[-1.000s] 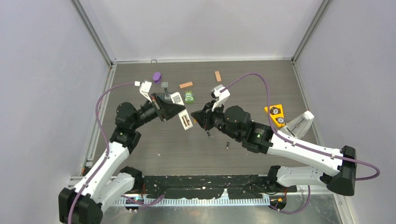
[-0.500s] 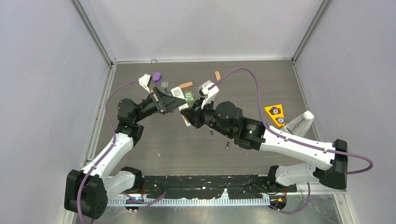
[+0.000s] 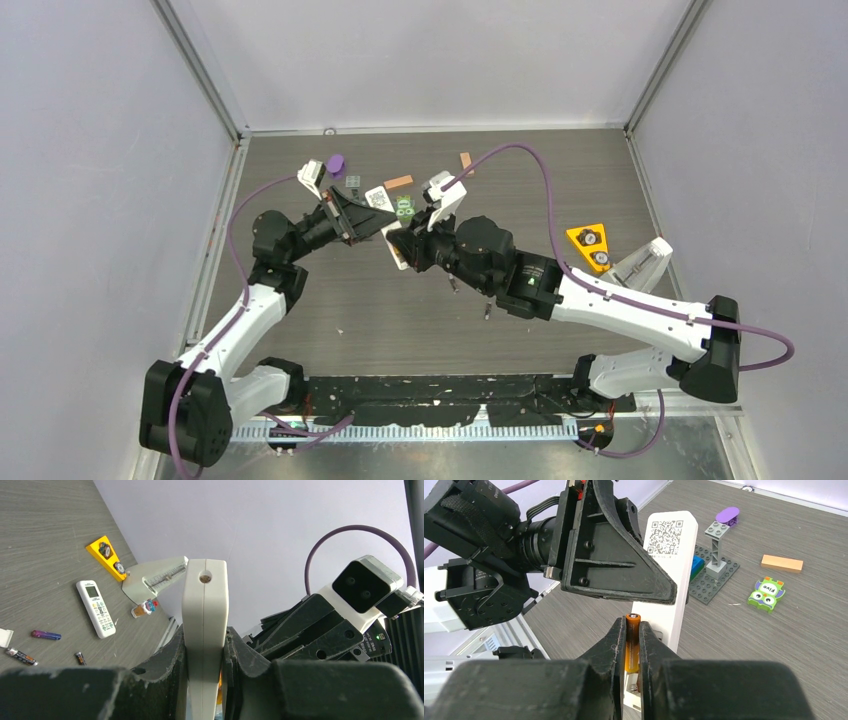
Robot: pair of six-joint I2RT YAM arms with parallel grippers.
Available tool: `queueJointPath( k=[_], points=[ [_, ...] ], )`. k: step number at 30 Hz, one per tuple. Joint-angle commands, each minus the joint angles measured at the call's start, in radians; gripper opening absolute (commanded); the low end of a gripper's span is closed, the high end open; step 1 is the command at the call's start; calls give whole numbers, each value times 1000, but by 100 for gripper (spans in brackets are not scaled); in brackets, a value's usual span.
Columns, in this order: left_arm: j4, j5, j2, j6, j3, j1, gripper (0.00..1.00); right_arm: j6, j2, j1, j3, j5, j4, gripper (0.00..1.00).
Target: Load the batteries into the remote control
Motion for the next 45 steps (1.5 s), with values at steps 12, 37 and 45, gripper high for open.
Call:
queueJointPath(
  k=[12, 37, 45],
  points=[
    [93, -33, -4, -66, -11, 8, 0, -7, 24, 2, 24, 19, -32, 5],
    [130, -82, 7, -117, -34, 8, 0, 11, 37, -14, 30, -9, -47, 29],
    [113, -79, 14, -101, -38, 8, 0, 23, 47, -30, 56, -18, -48, 32]
  ],
)
